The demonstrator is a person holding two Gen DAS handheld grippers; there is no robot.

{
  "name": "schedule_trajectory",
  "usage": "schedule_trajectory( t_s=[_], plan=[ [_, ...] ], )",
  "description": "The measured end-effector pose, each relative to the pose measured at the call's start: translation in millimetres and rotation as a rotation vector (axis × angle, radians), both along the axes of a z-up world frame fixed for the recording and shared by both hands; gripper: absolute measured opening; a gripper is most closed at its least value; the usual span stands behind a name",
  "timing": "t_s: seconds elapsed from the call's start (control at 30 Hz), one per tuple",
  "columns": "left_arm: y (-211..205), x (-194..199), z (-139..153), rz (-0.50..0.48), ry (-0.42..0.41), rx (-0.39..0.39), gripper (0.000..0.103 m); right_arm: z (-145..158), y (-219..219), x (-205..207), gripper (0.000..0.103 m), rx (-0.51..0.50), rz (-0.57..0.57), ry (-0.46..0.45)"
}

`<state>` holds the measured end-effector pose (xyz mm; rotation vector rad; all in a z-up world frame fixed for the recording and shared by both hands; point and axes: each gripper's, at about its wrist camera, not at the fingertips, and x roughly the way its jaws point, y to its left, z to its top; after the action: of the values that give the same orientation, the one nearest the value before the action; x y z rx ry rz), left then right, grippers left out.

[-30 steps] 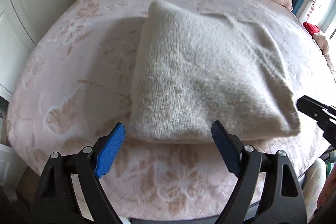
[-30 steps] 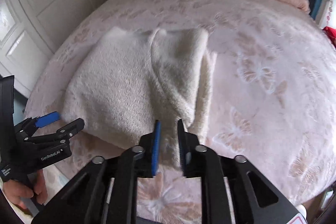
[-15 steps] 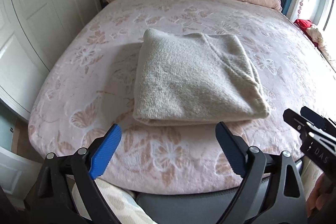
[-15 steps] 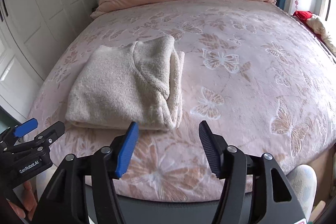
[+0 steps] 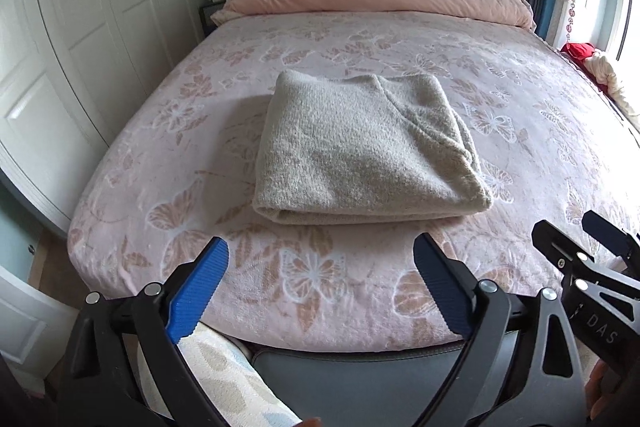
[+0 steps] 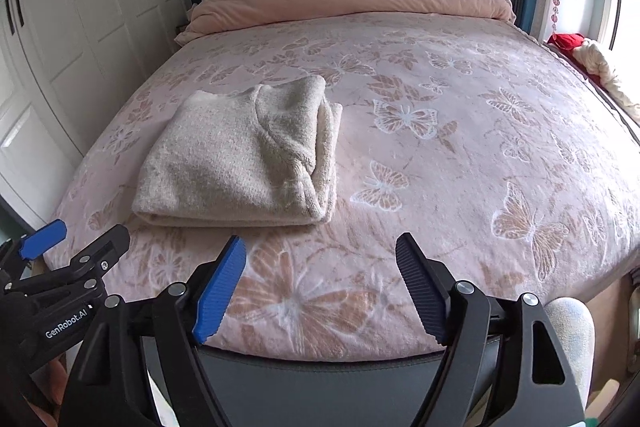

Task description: Fold small clothes

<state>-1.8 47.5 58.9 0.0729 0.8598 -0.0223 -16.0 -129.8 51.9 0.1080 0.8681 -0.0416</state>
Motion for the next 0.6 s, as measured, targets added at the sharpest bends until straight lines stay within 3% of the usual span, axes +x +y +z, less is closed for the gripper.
schedule_trajectory(
  t_s=[0.4, 0.6],
  plan=[
    [-4.0, -7.0, 2.3, 0.025, -0.049, 0.066, 0.091, -2.0, 15.3, -3.7, 0.077, -0.03, 0.0, -0.008],
    [1.4, -7.1, 2.2, 0.043, -0.045, 0.043, 0.091, -1.1, 19.6, -3.5, 0.077, -0.031, 0.004, -0.006]
  ],
)
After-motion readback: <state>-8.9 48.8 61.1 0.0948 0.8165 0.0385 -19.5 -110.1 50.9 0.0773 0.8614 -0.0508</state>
